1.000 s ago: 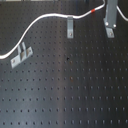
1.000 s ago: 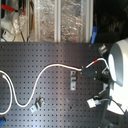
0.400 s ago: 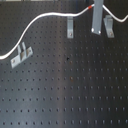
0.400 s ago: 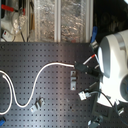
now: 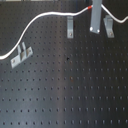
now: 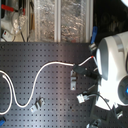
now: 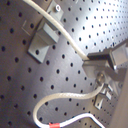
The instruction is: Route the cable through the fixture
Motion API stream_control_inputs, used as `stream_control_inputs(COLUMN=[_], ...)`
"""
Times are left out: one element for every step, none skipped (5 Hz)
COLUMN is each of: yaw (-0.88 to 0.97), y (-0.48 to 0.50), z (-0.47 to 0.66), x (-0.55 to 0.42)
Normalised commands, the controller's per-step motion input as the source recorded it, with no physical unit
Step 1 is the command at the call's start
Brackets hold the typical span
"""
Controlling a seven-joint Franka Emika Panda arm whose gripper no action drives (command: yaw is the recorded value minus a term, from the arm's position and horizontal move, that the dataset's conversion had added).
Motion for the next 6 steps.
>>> stream_control_inputs(yaw=[0.0, -0.08, 0.0, 0.01, 0.06, 0.0], y=[0.06, -0.087, 0.011, 0.267, 0.16, -0.016], z=[0.04, 0.55, 0.0, -0.01, -0.14, 0.03], x=[-0.096, -0.279, 0.003, -0.2, -0.059, -0.005])
